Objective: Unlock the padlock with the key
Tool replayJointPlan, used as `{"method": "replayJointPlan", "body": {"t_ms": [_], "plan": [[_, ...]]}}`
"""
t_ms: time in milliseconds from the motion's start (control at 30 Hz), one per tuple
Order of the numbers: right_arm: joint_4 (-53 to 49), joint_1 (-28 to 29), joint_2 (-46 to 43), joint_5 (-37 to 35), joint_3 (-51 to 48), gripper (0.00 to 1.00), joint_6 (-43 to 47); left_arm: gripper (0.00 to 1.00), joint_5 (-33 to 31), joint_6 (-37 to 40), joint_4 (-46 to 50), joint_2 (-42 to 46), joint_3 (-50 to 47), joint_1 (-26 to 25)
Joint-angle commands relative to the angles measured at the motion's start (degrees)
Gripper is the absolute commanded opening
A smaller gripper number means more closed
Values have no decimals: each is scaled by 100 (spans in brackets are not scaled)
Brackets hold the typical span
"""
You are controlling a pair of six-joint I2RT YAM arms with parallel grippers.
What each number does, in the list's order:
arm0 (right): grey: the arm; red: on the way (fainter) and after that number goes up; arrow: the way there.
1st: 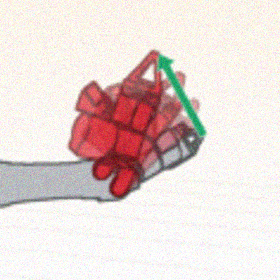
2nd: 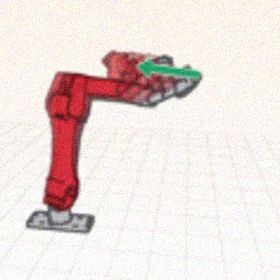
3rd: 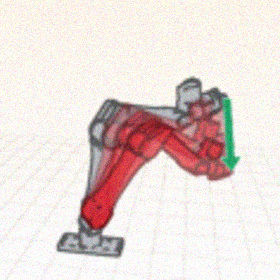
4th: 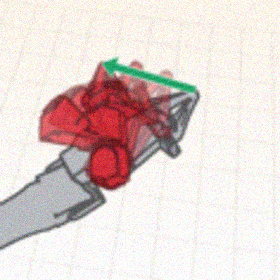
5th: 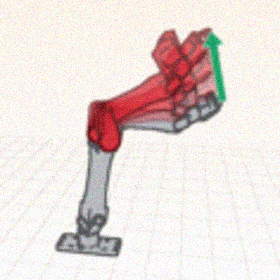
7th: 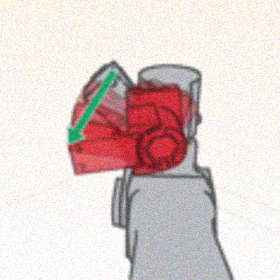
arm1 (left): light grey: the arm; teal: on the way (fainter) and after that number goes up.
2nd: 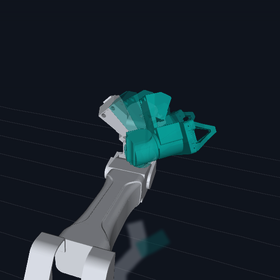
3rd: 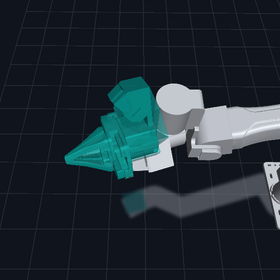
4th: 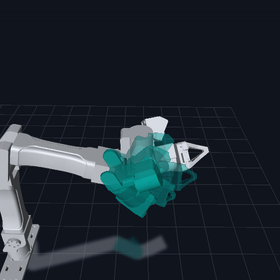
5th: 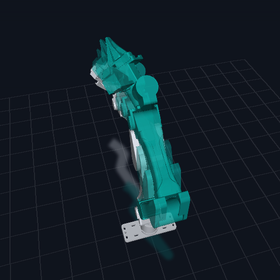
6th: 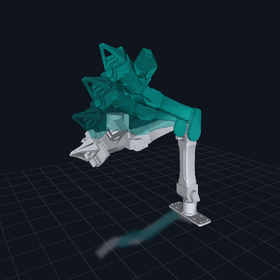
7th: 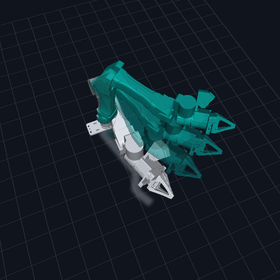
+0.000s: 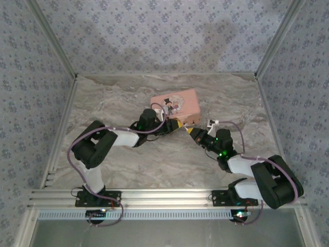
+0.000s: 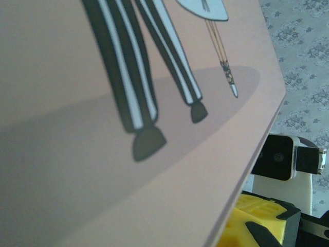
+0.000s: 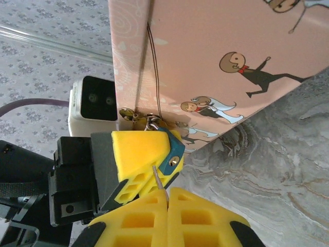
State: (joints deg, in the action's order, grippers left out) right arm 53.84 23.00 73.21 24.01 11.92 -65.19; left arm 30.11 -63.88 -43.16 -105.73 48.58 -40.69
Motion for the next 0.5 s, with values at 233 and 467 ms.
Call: {"method": "replayJointPlan", "body": {"t_ms": [233,467], "plan": [[586,159,473,69,267,0,-57,0,291,-327,-393,334,-67,52],[625,185,578,34,271,0,-37,0,298,-385,-492,391,-131,82]]}}
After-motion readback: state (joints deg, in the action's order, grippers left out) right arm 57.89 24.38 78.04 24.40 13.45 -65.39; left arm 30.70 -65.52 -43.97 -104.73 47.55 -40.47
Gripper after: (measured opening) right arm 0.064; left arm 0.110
